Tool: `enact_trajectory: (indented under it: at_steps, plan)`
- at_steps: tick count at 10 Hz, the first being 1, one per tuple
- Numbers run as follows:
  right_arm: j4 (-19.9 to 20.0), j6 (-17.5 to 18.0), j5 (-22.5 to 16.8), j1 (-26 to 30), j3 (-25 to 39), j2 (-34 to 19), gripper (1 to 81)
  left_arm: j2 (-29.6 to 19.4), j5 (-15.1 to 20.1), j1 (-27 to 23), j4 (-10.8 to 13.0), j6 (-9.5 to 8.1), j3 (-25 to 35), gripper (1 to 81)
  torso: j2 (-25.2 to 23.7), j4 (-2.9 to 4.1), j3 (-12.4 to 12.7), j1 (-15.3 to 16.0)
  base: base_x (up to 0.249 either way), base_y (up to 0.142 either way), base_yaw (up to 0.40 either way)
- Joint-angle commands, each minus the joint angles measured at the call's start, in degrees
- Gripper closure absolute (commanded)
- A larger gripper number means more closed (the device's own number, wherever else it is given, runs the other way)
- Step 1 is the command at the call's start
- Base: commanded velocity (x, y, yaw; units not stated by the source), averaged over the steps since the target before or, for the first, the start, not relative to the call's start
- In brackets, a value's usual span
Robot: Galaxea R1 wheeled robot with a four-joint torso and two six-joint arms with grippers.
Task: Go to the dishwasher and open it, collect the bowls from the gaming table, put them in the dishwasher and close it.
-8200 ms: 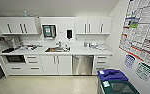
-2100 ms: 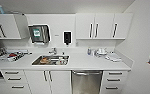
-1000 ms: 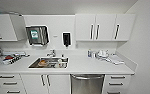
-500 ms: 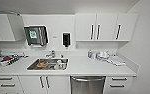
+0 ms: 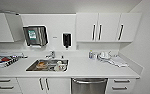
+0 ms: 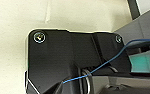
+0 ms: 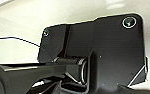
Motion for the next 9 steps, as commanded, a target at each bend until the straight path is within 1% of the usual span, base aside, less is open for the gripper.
enact_trajectory:
  at_steps: [1, 9]
  plan:
    - [-0.4, -0.2, -3.1, 2.4, 0.9, -1.2, 1.0, -1.0, 2.4, -2.4, 0.8, 0.22, 0.6, 1.0, 0.0, 0.00, 0.0, 0.0, 0.083, 0.067, 0.000]
    - [-0.5, -0.2, -2.8, 2.1, 0.6, -1.1, 1.0, -0.8, 2.4, -2.3, 0.9, 0.22, 0.6, 1.0, 0.0, 0.00, 0.0, 0.0, 0.086, 0.000, 0.000]
